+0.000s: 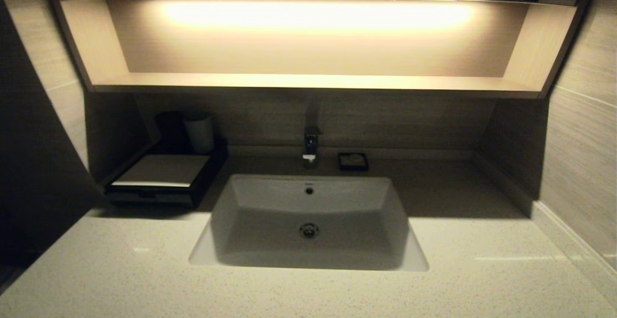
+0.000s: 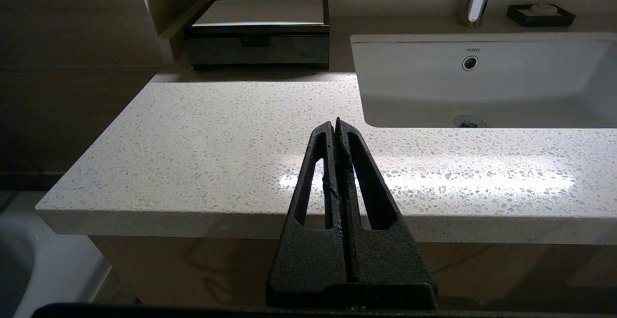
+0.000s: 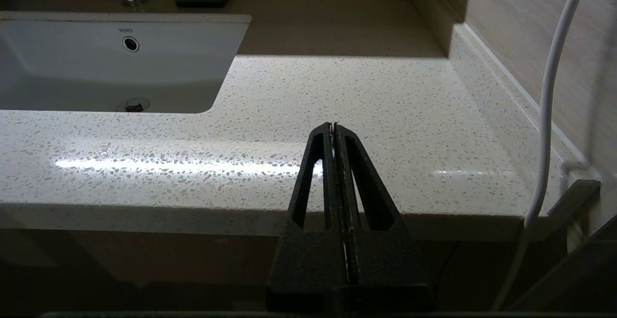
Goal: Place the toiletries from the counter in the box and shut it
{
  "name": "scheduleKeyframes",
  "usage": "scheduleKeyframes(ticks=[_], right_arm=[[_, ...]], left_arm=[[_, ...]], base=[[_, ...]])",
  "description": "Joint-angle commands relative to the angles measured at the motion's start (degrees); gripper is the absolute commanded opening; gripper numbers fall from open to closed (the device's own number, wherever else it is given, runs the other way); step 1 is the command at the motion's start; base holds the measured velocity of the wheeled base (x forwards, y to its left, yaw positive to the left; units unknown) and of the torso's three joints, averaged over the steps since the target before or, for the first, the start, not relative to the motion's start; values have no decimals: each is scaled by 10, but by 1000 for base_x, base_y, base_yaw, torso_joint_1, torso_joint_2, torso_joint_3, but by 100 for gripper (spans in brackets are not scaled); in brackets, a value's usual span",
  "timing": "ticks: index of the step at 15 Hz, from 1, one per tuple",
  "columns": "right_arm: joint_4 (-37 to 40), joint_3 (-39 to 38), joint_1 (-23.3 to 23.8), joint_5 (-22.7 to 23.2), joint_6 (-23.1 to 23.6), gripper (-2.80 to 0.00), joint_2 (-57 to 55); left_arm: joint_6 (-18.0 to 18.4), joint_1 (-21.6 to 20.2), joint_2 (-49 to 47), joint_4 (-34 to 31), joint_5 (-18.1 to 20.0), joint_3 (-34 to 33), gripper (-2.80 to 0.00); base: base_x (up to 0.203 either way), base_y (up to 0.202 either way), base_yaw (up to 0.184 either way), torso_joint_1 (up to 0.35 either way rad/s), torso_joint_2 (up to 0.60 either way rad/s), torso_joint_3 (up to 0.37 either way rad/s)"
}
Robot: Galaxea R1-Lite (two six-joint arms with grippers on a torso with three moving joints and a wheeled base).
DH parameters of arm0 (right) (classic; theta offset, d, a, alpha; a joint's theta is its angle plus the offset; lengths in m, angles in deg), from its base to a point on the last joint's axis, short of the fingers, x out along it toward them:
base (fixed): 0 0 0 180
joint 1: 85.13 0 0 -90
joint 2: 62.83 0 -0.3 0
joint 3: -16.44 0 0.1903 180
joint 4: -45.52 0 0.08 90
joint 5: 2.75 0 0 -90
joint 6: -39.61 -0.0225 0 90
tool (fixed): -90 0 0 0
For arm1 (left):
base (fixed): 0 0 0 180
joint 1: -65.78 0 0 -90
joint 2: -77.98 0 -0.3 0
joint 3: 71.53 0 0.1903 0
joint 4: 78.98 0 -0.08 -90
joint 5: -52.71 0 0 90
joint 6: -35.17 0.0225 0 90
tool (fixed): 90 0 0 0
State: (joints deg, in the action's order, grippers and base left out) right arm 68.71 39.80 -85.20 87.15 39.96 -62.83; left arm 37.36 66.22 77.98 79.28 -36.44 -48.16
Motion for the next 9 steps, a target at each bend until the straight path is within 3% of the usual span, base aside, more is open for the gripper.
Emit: scheduleKeyframes(ticks=[1,9], right_arm=[[0,-1,0,0,-1,-280,1],[1,-1,0,0,-3,-280,0]], left_arm=[[0,0,-1,0,0,-11,-280],[0,0,-1,0,0,-11,-280]], base=[[0,0,0,0,0,0],[0,0,0,0,0,0]])
